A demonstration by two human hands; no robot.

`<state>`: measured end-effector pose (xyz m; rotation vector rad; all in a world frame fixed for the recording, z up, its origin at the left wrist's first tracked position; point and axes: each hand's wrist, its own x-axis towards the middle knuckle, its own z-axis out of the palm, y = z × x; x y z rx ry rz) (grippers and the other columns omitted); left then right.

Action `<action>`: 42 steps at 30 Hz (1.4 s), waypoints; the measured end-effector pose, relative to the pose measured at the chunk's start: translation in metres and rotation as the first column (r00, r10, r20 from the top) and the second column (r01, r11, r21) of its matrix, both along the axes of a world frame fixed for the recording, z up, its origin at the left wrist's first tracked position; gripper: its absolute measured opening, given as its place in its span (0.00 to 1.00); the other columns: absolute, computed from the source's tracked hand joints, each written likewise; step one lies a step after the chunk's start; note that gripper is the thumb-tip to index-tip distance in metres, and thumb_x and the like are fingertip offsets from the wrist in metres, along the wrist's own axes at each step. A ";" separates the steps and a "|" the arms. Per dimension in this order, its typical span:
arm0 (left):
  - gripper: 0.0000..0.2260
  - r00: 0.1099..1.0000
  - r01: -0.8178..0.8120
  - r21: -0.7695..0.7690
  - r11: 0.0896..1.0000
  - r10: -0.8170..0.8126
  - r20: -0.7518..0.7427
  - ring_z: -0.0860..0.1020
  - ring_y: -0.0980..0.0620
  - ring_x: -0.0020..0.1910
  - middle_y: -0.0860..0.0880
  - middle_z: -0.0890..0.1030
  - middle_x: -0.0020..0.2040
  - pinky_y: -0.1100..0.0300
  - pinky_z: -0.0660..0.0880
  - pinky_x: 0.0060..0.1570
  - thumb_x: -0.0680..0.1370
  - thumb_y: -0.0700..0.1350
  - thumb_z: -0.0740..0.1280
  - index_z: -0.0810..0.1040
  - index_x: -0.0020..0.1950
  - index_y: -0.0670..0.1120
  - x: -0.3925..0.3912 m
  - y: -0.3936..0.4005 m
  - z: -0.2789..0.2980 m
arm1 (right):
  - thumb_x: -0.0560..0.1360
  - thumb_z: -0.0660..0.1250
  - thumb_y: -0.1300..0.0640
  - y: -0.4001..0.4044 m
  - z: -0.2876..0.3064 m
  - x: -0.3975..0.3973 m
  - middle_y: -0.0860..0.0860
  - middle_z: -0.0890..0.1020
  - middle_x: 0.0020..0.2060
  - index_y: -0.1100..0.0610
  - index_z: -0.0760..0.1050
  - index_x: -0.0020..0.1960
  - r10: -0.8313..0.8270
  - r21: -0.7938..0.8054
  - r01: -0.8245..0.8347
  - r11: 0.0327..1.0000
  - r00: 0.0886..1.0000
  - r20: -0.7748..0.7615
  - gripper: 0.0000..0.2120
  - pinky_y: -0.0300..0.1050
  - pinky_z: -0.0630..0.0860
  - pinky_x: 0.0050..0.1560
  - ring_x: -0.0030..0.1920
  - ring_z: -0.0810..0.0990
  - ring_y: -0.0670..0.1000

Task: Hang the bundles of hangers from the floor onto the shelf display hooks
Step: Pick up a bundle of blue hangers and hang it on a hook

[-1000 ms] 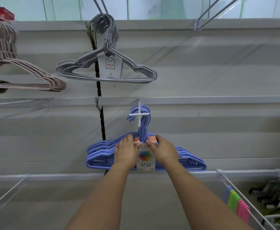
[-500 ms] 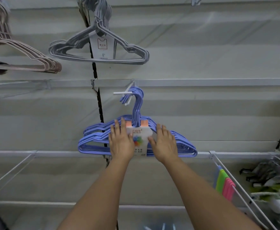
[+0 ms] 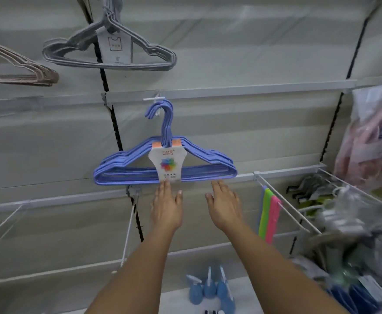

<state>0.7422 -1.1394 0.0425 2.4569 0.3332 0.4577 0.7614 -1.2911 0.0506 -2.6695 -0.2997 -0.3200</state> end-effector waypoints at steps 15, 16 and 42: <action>0.27 0.851 0.432 -0.038 0.901 -0.421 -0.313 0.53 0.48 0.77 0.45 0.52 0.78 0.54 0.52 0.74 0.83 0.54 0.50 0.51 0.78 0.42 -0.092 -0.084 -0.119 | 0.82 0.52 0.48 -0.106 -0.109 -0.177 0.57 0.73 0.65 0.55 0.63 0.71 -0.425 0.010 0.448 0.894 0.856 -0.295 0.20 0.51 0.70 0.55 0.61 0.74 0.59; 0.27 0.829 0.467 -0.051 0.883 -0.457 -0.321 0.53 0.48 0.77 0.45 0.52 0.78 0.54 0.52 0.74 0.83 0.54 0.50 0.51 0.78 0.42 -0.098 -0.097 -0.126 | 0.82 0.52 0.47 -0.119 -0.115 -0.189 0.56 0.72 0.66 0.55 0.62 0.72 -0.460 0.002 0.484 0.875 0.832 -0.312 0.21 0.51 0.70 0.57 0.63 0.73 0.59; 0.28 0.421 0.830 -0.184 0.527 -0.807 -0.413 0.57 0.47 0.76 0.46 0.56 0.78 0.52 0.59 0.71 0.82 0.56 0.51 0.53 0.78 0.44 -0.204 -0.494 -0.176 | 0.82 0.51 0.44 -0.471 -0.173 -0.376 0.54 0.69 0.70 0.53 0.60 0.74 -0.811 -0.044 0.886 0.462 0.401 -0.426 0.24 0.51 0.71 0.60 0.67 0.71 0.56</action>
